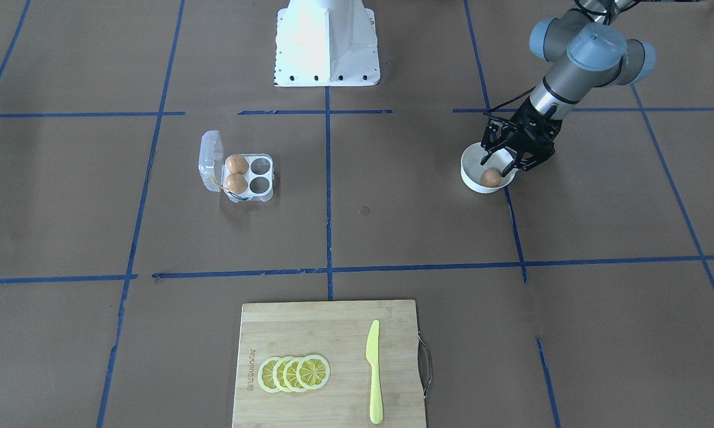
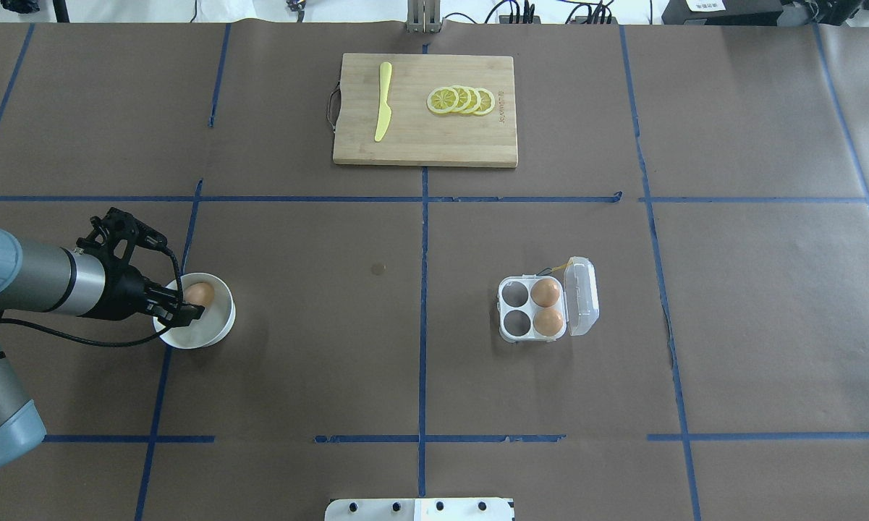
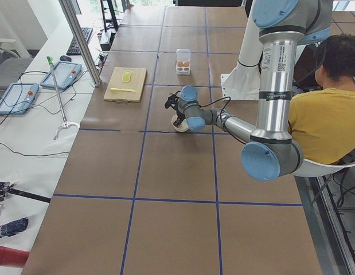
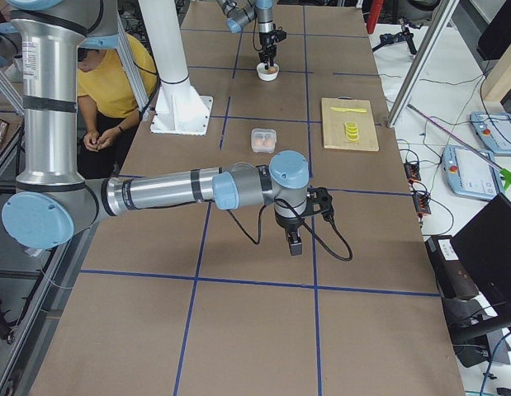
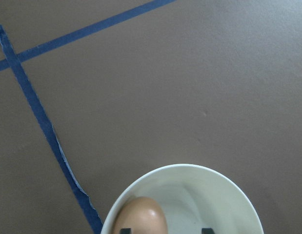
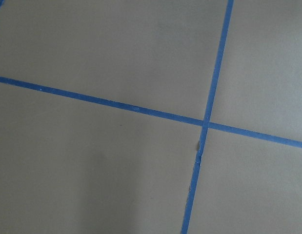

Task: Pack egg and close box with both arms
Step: 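Close the left gripper on the brown egg and lift it from the bowl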

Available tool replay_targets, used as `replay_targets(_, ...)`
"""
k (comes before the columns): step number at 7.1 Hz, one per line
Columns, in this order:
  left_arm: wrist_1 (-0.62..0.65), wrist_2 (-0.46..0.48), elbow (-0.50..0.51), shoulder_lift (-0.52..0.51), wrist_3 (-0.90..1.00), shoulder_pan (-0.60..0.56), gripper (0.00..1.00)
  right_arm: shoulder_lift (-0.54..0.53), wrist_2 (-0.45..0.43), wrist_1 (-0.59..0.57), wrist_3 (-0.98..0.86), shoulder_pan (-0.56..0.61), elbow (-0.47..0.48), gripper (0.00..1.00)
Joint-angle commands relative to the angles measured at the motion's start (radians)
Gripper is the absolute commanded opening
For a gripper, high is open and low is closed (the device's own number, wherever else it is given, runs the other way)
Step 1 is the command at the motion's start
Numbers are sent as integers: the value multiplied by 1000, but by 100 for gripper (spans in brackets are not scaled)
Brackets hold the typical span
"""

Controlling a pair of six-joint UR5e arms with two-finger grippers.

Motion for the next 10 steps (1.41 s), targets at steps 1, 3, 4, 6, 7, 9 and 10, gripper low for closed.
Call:
replay_targets(1,0,1,22,-11,3,10,58,0,0,0,0,0,-2,100)
replay_targets(3,0,1,23,-27,3,10,64,-2,0,0,0,2,-2,100)
replay_targets(4,0,1,29,-38,3,17,65,-2,0,0,0,2,-2,100)
replay_targets(6,0,1,31,-41,4,25,65,-2,0,0,0,2,-2,100)
replay_targets(7,0,1,40,-43,7,28,65,-2,0,0,0,2,-3,100)
replay_targets(9,0,2,46,-43,10,34,65,-3,0,0,0,2,-3,100)
replay_targets(10,-2,2,49,-43,10,39,65,-5,0,0,0,2,-3,100)
